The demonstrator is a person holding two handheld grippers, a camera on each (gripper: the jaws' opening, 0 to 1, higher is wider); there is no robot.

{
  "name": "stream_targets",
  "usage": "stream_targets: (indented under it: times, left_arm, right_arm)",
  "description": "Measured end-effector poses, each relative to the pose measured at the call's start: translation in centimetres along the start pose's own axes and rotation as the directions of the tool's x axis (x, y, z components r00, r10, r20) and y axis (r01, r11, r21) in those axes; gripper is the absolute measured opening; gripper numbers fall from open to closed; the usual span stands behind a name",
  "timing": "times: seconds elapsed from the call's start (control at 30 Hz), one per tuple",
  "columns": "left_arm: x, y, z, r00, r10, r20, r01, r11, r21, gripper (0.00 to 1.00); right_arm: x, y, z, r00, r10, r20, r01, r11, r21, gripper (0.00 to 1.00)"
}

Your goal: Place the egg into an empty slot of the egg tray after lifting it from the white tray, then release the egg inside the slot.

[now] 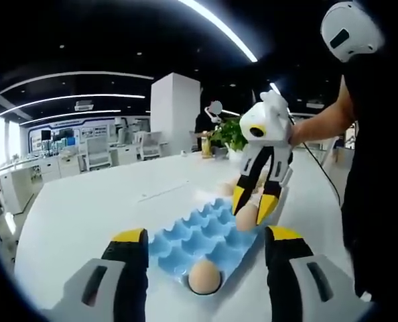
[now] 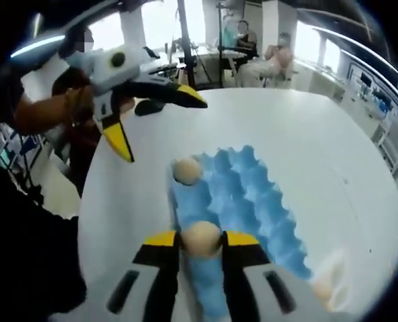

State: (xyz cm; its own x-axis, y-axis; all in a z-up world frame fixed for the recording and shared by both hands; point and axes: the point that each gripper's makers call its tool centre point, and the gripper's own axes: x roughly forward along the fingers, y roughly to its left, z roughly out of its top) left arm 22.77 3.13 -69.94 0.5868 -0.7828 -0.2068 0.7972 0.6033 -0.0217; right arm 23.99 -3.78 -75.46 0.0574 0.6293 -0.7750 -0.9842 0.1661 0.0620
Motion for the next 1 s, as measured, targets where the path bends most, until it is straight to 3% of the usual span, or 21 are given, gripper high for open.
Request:
stream_targets:
  times: [0.2, 0.3, 0.63, 1.0]
  left_arm:
    - [-0.1, -0.2, -0.2, 1.0, -0.008, -0.009, 0.008, 1.0, -0.003, 0.69]
    - [-0.2, 0.2, -0.2, 1.0, 0.01, -0.001, -0.01, 1.0, 0.001, 0.73]
    - [-0.3, 0.0, -0.5, 1.0, 0.007, -0.008, -0.007, 1.0, -0.007, 0.73]
    - [-0.4, 0.0, -0.7, 1.0, 0.006, -0.01, -0.007, 1.0, -0.015, 0.72]
  right_arm:
    - [0.9, 0.4, 0.9, 1.0, 0.016, 0.012, -0.016, 1.0, -0.009, 0.25]
    - [1.3, 0.6, 1.4, 1.0, 0.024, 0.02, -0.023, 1.0, -0.014, 0.25]
    - [2.7, 0.8, 2.7, 0.998, 0.035, 0.045, -0.035, 0.999, -0.018, 0.25]
    - [4.5, 1.0, 3.3, 0.998, 0.042, 0.038, -0.041, 0.998, -0.042, 0.25]
